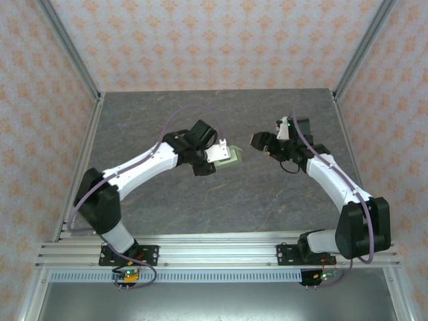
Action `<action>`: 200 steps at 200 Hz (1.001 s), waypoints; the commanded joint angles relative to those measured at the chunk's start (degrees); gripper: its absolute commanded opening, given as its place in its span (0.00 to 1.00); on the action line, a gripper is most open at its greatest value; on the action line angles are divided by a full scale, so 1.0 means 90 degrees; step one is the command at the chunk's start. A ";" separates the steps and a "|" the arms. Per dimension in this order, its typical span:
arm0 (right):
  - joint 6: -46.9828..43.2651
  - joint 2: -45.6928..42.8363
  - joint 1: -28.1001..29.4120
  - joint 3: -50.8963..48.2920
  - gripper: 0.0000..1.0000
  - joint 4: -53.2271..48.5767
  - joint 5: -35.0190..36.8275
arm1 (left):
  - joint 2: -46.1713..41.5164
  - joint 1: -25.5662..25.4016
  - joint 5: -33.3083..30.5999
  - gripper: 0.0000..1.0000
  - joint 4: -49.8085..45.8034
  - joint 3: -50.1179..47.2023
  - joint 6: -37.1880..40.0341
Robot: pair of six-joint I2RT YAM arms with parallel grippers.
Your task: Fold the paper box
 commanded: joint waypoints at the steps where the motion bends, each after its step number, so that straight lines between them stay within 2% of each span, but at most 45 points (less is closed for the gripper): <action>1: -0.1949 -0.0139 0.0514 -0.0193 0.80 0.0502 0.0622 | 0.0781 0.0089 0.0152 0.43 -0.1790 0.0420 0.0477; 18: -0.2691 -0.0280 0.0807 -0.0477 0.77 0.0909 0.0634 | 0.1040 0.0101 0.0287 0.43 -0.1856 0.0645 0.0508; 33: -0.2912 -0.0329 0.0869 -0.0580 0.72 0.1125 0.0467 | 0.1188 0.0110 0.0346 0.44 -0.1790 0.0797 0.0586; 67: -0.3024 -0.0197 0.0884 -0.0575 0.57 0.1213 -0.0095 | 0.1661 0.0160 0.0404 0.46 -0.1877 0.1348 0.0592; 121: -0.2832 0.0143 0.1020 -0.0528 0.38 0.1473 0.0179 | 0.1655 0.0262 0.0876 0.48 -0.1628 0.1442 0.0774; 173: -0.2904 0.0487 0.1075 -0.0550 0.36 0.1742 -0.0064 | 0.1760 0.0369 0.1158 0.48 -0.1685 0.1552 0.0882; 200: -0.2926 0.0736 0.1088 -0.0260 0.16 0.1599 -0.0063 | 0.1813 0.0370 0.1138 0.48 -0.1666 0.1573 0.0873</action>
